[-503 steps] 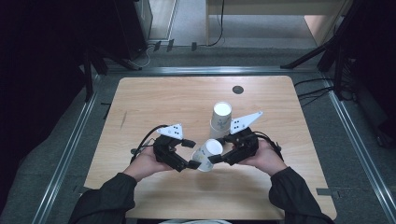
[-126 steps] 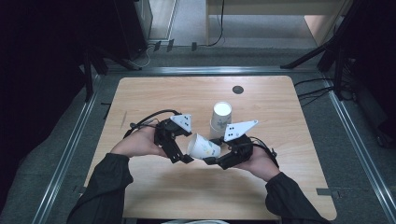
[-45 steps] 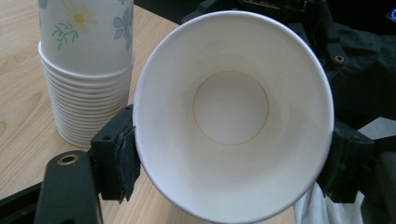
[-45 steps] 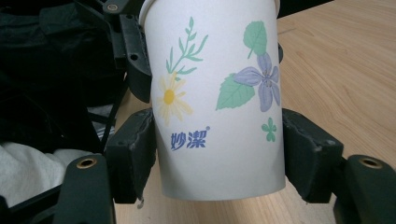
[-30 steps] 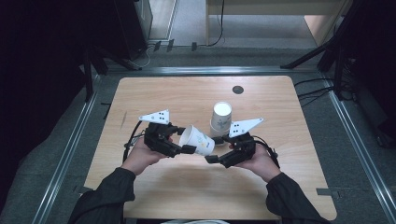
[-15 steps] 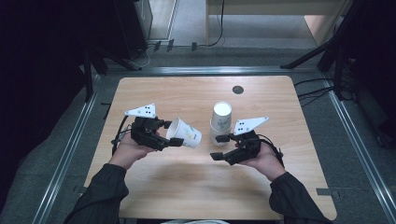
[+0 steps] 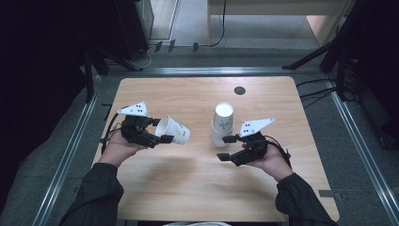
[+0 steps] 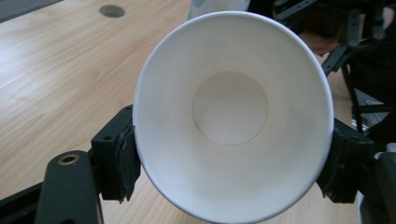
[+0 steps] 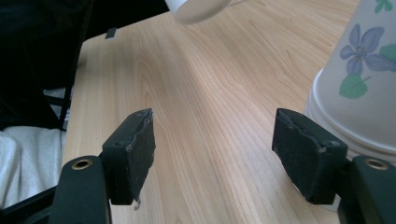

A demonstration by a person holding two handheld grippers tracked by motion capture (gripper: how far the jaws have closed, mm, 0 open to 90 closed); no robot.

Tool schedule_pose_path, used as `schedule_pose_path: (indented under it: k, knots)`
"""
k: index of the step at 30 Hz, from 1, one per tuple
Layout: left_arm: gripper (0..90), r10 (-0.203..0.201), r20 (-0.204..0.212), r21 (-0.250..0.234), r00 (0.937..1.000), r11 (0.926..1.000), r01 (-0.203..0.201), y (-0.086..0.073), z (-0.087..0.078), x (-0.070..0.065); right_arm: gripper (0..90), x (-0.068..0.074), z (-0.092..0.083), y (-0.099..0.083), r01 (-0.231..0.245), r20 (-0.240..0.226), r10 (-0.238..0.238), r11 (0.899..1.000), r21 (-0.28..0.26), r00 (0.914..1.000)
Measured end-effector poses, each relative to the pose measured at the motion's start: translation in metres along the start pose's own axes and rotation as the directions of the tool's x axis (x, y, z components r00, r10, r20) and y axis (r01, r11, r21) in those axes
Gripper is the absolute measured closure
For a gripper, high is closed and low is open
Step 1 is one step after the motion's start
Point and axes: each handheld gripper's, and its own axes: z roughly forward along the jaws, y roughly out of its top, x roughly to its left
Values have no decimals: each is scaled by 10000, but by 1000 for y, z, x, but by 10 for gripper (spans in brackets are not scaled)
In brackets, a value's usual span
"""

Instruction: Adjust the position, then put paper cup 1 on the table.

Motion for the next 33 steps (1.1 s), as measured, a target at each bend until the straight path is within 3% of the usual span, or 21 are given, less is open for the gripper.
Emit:
schedule_pose_path:
  k: [7,15,21,25,29,31,33]
  knots:
    - [224,-30,-764,497,9971,9987,68,-2,-5,12,308,-2,-2,-2,-11,259,8,9999,136,9997]
    - [224,-437,-1287,819,9907,9952,545,-7,-10,26,311,-3,-3,-3,-61,307,56,9999,162,9995]
    - [225,-618,-1771,1051,9823,9911,813,-11,-13,35,311,-3,-2,-3,-52,231,49,9999,127,9997]
    - [225,-725,-2201,1346,9728,9854,1039,-14,-13,41,312,-3,-1,-2,-59,194,58,10000,46,9998]
    - [225,-889,-2388,1444,9670,9815,1259,-16,-13,49,312,-1,0,-2,16,211,-20,9999,165,9998]
    - [225,-1157,-2263,1289,9672,9806,1475,-18,-14,54,312,-2,0,-2,-13,193,10,9999,152,9998]
    - [225,-1177,-2604,1445,9583,9766,1592,-20,-12,58,312,-2,0,-2,-65,177,63,9999,121,9998]
